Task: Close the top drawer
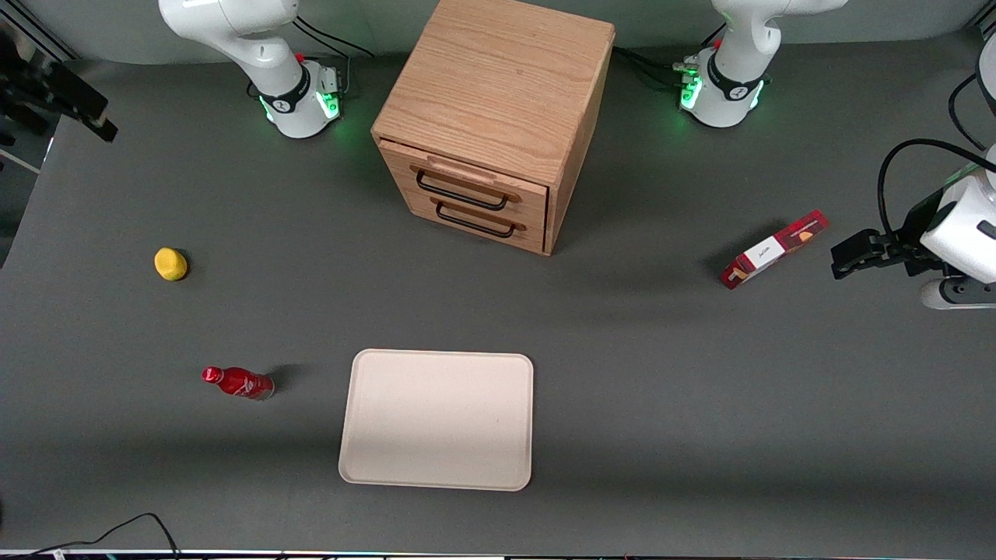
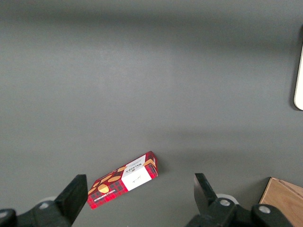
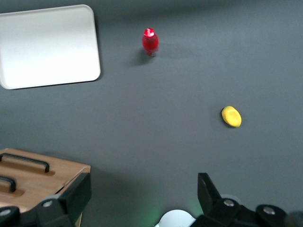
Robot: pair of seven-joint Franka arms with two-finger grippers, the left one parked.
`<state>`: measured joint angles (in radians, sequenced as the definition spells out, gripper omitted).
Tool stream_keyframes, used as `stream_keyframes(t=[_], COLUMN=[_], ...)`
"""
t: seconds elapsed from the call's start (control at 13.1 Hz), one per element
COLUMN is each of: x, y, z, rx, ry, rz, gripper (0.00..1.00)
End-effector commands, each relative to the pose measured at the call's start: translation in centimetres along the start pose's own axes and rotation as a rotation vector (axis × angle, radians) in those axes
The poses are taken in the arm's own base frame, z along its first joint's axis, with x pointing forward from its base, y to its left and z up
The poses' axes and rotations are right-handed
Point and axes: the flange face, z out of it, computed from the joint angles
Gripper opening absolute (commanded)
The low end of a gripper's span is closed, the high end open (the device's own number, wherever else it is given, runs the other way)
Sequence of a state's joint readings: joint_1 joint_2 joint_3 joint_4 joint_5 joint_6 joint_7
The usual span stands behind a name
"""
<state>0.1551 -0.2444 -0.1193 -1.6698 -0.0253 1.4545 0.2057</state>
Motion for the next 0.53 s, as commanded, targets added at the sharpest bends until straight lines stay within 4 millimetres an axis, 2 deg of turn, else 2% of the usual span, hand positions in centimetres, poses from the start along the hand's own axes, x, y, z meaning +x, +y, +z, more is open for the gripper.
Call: stream_keyframes(t=[0.0, 0.08, 0.15, 0.46], x=[0.7, 1.6, 2.2, 2.3], y=[1.4, 1.0, 0.8, 1.1], z=[4.1, 5.1, 5.1, 4.7], rx=[-0.008, -0.022, -0.024, -0.024], ry=[0.014, -0.005, -0.007, -0.01], rz=[0.021, -0.015, -0.013, 0.002], gripper=[1.0, 1.0, 1.0, 1.0])
